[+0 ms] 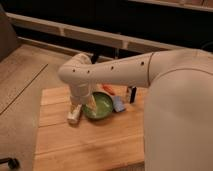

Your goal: Place the ceramic cup over the eraser

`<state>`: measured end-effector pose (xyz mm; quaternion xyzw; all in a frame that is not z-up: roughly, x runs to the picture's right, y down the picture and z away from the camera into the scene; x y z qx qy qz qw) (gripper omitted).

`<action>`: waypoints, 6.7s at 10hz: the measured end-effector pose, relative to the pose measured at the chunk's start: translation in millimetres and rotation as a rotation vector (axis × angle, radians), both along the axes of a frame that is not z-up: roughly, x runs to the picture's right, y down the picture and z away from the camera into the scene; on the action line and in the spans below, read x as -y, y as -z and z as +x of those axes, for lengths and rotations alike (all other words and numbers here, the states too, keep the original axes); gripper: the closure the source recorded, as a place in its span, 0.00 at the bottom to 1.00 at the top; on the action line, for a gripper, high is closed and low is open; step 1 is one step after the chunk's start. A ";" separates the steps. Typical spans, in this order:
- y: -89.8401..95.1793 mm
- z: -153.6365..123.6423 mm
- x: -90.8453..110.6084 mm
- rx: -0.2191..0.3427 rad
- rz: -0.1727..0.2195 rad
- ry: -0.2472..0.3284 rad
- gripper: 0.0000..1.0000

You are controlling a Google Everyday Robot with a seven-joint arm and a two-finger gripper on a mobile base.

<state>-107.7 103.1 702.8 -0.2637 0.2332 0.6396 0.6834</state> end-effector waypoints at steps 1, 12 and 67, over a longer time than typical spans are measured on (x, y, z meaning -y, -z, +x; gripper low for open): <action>0.0 0.0 0.0 0.000 0.000 0.000 0.35; 0.0 0.0 0.0 0.000 0.000 0.000 0.35; -265.4 27.9 156.8 0.146 0.101 0.241 0.87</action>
